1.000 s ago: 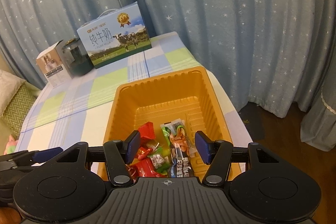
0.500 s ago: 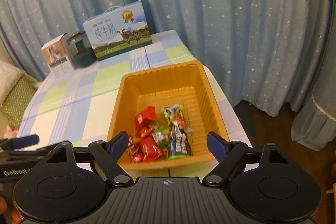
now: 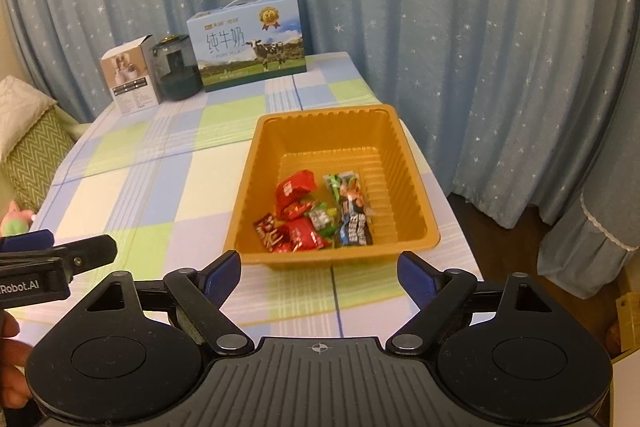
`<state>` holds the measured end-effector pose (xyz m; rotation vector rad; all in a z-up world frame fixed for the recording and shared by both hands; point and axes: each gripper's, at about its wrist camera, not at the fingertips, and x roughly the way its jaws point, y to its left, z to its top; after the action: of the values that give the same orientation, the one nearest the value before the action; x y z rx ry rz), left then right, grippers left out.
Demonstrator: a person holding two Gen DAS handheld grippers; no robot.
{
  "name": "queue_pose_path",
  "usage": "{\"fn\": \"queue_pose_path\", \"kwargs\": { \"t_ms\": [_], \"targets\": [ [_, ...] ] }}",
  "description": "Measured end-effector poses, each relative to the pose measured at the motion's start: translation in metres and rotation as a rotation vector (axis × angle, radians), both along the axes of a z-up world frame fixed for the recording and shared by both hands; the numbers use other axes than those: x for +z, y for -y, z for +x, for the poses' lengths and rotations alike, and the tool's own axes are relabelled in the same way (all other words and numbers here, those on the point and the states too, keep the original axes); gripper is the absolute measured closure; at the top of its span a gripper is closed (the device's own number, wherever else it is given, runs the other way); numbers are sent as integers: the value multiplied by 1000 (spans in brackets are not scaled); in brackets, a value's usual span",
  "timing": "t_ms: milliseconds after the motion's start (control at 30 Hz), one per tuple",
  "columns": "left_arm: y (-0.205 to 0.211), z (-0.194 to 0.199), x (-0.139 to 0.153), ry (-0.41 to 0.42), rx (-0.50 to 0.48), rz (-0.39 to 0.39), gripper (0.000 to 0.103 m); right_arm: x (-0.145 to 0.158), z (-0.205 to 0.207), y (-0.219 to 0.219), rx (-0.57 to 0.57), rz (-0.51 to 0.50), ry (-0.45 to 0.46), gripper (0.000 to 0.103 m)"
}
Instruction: Organize snacks
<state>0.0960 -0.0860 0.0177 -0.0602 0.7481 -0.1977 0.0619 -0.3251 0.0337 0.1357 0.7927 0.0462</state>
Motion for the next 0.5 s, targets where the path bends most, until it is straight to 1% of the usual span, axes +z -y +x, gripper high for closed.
{"fn": "queue_pose_path", "kwargs": {
  "t_ms": [233,333,500],
  "targets": [
    [-9,-32,12,-9,29,-27,0,13,-27,-10,-11,-3,19,18],
    [-10,-44,17,-6,36,-23,0,19,-37,-12,-16,-1,26,18],
    [-13,-58,24,1,59,-40,0,27,-51,-16,1,-3,31,18]
  ]
}}
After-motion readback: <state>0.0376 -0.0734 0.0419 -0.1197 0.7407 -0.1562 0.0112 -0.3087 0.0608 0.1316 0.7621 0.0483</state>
